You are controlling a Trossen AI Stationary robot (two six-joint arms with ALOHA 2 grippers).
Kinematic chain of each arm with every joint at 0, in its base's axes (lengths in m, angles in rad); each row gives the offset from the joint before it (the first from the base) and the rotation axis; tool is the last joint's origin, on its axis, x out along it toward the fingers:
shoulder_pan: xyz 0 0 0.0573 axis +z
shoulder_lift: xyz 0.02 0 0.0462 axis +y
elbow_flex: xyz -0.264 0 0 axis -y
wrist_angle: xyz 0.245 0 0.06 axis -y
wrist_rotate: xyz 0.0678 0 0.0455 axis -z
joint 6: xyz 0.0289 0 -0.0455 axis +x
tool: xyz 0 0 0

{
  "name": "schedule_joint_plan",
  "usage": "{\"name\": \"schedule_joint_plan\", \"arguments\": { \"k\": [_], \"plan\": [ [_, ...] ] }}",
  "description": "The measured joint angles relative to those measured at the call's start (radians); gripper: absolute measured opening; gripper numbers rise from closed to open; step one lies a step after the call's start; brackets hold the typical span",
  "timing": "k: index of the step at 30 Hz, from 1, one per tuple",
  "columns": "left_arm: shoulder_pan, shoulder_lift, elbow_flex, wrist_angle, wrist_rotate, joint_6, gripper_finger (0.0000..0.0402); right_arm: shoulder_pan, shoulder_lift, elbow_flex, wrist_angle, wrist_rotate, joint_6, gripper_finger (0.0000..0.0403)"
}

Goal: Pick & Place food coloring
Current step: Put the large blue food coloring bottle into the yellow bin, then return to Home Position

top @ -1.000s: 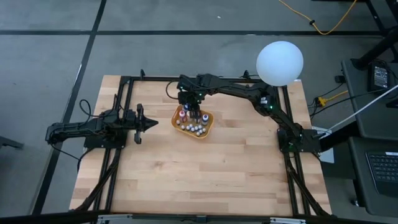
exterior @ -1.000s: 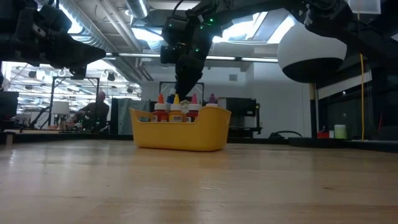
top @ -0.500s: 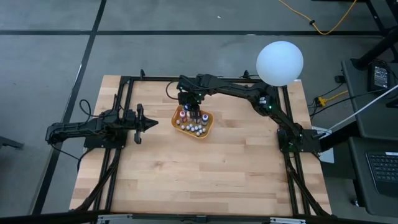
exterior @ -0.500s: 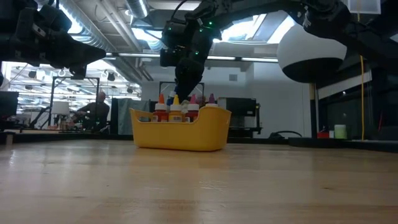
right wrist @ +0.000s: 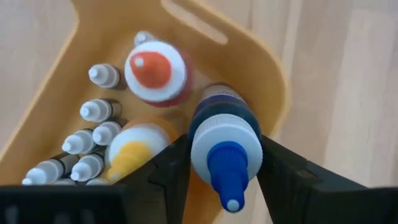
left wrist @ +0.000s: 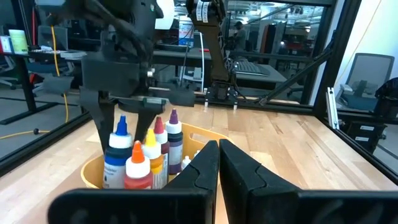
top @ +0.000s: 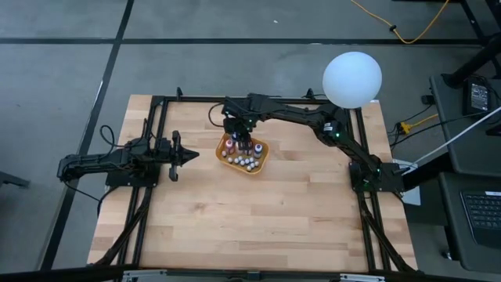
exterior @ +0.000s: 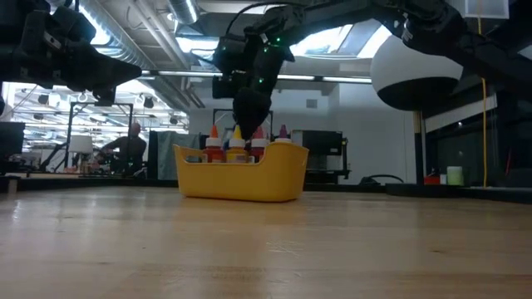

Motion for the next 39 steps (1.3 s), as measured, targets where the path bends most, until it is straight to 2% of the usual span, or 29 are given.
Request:
{"name": "schedule_joint_plan", "arguments": {
  "k": [9,17,33,39],
  "plan": [
    [0.0,0.0,0.0,0.0,0.0,0.0,0.0007,-0.003,-0.004,0.002,-0.01,0.0,-0.002,0.0162],
    [0.0,0.0,0.0,0.0,0.0,0.0,0.0009,-0.009,0.0,0.002,-0.012,0.0,-0.005,0.0178],
    [0.0,0.0,0.0,0.0,0.0,0.0,0.0007,-0.016,0.008,0.002,0.002,0.001,-0.007,0.018],
    [0.0,0.0,0.0,0.0,0.0,0.0,0.0009,-0.022,-0.004,0.018,-0.011,0.051,-0.027,0.018]
  ]
}}
